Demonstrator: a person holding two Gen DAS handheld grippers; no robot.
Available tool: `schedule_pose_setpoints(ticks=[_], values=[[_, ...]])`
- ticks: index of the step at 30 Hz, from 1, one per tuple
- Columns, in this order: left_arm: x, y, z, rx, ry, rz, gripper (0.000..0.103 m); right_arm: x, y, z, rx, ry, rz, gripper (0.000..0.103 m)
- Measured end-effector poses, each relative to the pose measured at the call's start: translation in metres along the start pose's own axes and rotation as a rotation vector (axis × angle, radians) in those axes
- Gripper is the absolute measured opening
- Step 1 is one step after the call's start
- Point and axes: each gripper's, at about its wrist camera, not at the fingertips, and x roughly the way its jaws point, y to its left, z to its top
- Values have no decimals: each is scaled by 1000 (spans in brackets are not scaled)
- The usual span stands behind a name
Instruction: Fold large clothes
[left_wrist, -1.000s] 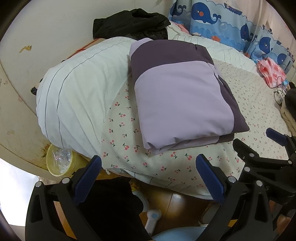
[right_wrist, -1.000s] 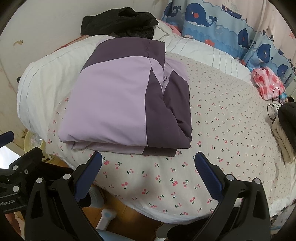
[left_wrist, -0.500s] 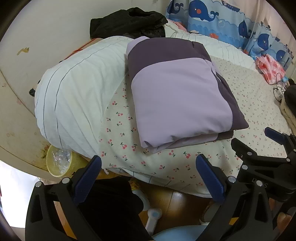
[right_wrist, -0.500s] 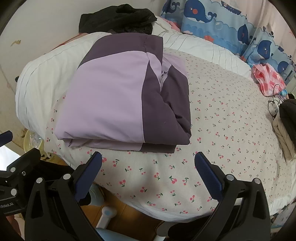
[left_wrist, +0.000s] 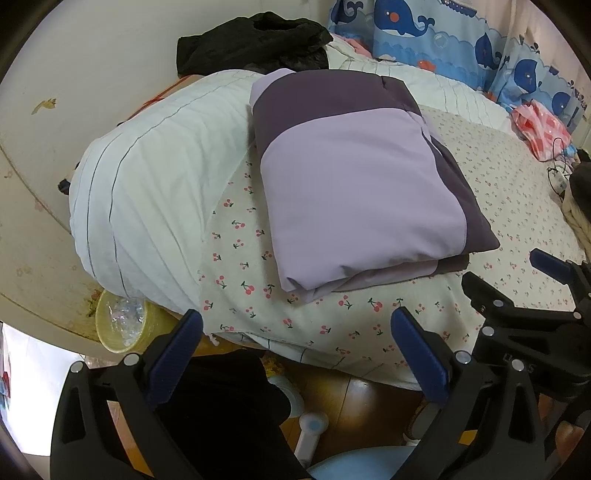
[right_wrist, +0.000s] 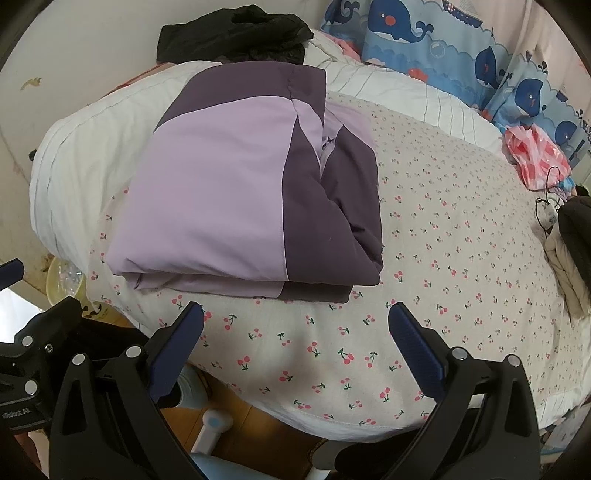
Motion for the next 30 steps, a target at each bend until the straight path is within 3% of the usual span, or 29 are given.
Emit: schedule_pose_setpoints(ticks=[10,13,16,21,30], values=[[-1,-11,1,55,5,45,98,3,-2,-1,8,6,4,97],[-4,-13,0,64,3,-13,98,4,-2,-2,12,10,7,97],[-7,-6,0,16,-5,-130,97,4,-5,-3,20,8,13,97],[-11,-6,-1,18,-43,-12,97,0,-7,-3,29,-6,13,97],[-1,-11,-3,31,14,-7,97,-10,-2,-3,9,-23,-2,97]])
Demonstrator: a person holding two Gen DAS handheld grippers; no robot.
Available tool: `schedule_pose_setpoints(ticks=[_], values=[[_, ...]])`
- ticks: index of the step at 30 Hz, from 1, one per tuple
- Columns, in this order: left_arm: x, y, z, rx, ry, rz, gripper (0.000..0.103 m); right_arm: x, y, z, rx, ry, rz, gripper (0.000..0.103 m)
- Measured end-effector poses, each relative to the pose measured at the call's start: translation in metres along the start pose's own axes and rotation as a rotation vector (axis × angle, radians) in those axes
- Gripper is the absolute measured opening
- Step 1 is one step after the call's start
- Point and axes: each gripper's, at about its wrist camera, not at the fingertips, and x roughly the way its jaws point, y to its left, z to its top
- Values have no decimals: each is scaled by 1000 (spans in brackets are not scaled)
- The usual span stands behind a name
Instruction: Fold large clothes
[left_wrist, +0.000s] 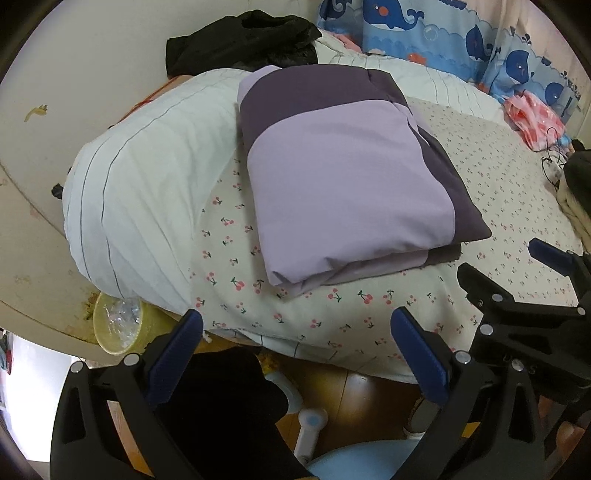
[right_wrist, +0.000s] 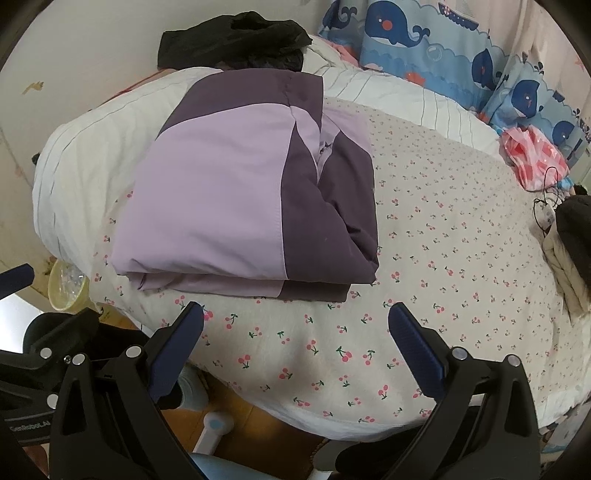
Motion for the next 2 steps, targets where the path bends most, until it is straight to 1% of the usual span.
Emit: schedule_pose_setpoints(ticks=[2], values=[[-2,0,-1,4,-6,11,97,0,0,0,2,1,0,97]])
